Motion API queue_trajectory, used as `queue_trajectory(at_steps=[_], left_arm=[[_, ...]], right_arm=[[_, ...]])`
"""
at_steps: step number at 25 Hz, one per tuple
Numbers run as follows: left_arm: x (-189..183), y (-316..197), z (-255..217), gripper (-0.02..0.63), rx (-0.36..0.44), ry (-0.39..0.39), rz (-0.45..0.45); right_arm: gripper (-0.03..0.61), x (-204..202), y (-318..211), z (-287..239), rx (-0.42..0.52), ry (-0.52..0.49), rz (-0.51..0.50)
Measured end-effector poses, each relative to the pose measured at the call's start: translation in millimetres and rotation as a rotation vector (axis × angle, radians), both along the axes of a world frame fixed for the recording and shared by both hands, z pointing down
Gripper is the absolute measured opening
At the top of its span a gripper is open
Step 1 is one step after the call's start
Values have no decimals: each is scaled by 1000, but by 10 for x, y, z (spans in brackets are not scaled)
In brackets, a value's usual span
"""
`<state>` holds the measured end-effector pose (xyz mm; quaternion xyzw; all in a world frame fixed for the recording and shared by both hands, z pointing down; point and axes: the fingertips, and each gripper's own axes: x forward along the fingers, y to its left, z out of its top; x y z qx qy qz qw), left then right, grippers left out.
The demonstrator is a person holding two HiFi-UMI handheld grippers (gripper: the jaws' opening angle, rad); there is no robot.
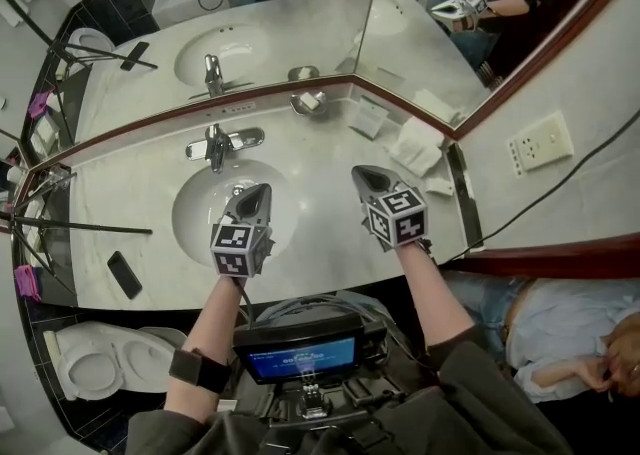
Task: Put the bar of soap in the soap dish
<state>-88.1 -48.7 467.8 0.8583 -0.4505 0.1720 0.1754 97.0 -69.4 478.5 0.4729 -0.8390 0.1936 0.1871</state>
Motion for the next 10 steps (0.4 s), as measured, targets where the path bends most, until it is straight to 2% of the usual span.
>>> queue_trajectory(at_steps=[10], left_arm=[[1, 89, 62, 2, -14, -6, -4]], right_arm=[[15, 2, 53, 54, -11, 0, -10]])
